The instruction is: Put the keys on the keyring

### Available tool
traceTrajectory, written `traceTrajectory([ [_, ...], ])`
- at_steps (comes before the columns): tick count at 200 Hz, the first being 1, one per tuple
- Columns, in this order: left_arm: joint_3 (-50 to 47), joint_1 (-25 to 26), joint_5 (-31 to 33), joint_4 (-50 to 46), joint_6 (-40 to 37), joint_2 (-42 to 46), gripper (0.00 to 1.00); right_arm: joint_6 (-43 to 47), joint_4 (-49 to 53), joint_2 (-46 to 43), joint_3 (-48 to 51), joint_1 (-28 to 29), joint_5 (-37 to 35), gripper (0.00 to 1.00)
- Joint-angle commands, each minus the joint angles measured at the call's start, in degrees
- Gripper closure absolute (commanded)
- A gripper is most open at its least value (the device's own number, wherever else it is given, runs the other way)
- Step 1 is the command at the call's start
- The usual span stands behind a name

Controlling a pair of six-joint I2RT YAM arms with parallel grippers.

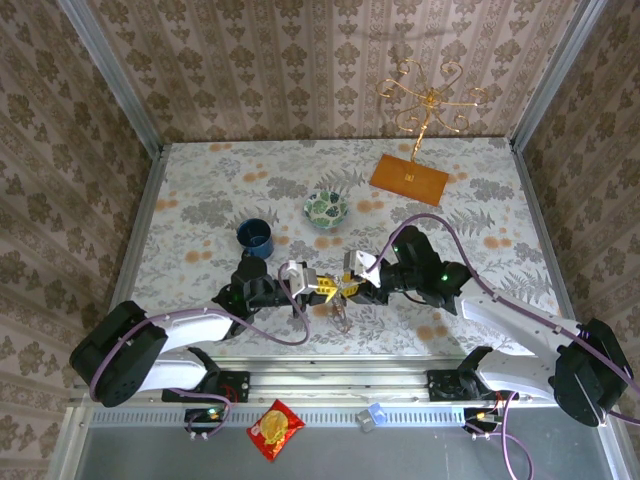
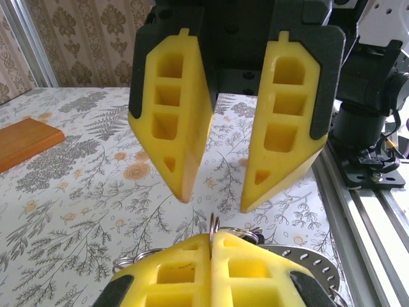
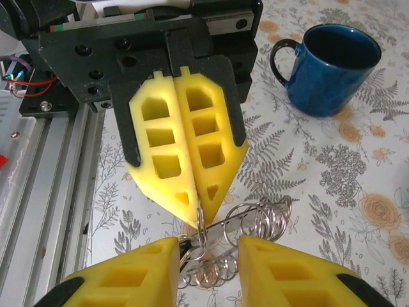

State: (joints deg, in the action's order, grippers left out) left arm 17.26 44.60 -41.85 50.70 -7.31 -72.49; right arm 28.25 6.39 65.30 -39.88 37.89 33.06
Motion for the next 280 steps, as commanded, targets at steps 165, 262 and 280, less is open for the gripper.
traceTrajectory([
  [165,4.77,0.60,2.19,-18.15,-8.92,4.87,0.84,7.98,15.21,3.51,-8.80,1.74,-2.10,1.00],
  [262,8.44,0.93,1.82,-22.71,-10.40,5.93,0.84,12.58,23.98,8.78,-17.18,6.53,-7.56,1.00],
  [280,8.28,0.93,2.11,-21.43,-9.72,6.42,0.87,11.58,22.70,8.43,-16.58,6.59,-6.43,1.00],
])
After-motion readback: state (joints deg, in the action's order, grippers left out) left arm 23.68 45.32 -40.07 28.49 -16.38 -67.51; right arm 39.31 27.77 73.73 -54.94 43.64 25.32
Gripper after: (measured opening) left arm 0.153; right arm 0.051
